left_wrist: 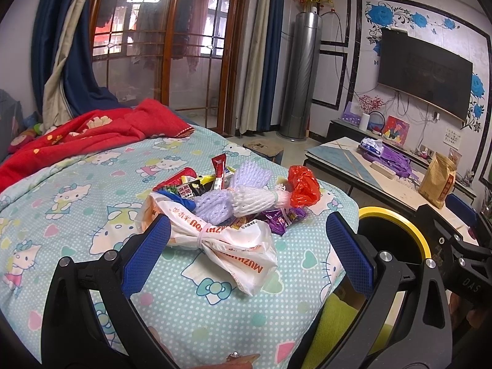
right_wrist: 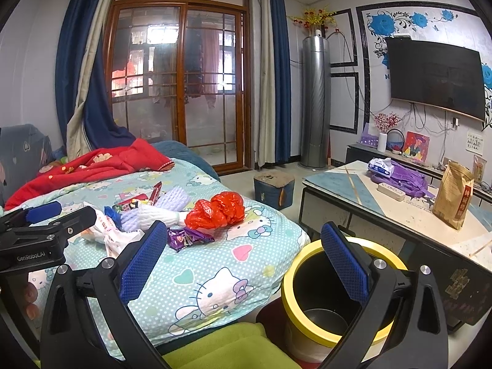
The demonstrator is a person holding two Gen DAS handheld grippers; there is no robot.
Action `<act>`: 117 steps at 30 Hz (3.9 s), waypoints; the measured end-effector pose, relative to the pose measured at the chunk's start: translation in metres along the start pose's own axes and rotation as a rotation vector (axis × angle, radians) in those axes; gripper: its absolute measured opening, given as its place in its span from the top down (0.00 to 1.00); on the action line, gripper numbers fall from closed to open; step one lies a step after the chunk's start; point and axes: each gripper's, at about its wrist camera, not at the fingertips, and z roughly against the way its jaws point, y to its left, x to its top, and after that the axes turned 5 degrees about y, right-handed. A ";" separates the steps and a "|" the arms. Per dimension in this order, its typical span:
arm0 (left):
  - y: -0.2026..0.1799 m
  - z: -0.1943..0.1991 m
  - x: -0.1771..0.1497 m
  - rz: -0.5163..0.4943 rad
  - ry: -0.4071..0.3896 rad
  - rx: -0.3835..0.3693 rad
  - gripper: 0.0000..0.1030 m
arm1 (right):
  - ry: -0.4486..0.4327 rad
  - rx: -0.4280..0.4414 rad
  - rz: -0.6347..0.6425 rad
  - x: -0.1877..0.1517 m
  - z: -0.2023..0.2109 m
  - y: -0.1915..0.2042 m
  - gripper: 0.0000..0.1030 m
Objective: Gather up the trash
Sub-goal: 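Move both tools toward the pile of trash on the bedspread, then grasp the white plastic bag with the left tool while the right tool grasps the red plastic bag, then carry both bags over the yellow-rimmed bin and open both tools to drop them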
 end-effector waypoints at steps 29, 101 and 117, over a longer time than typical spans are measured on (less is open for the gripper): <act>0.103 -0.038 0.022 0.306 0.103 0.061 0.10 | 0.114 0.138 0.057 0.042 -0.087 0.042 0.06; -0.062 -0.064 0.078 -0.102 0.016 -0.180 0.82 | 0.250 0.064 -0.142 0.019 -0.068 -0.087 0.92; -0.145 -0.106 0.069 -0.240 0.063 -0.236 0.82 | 0.298 -0.028 -0.244 -0.011 -0.053 -0.140 0.92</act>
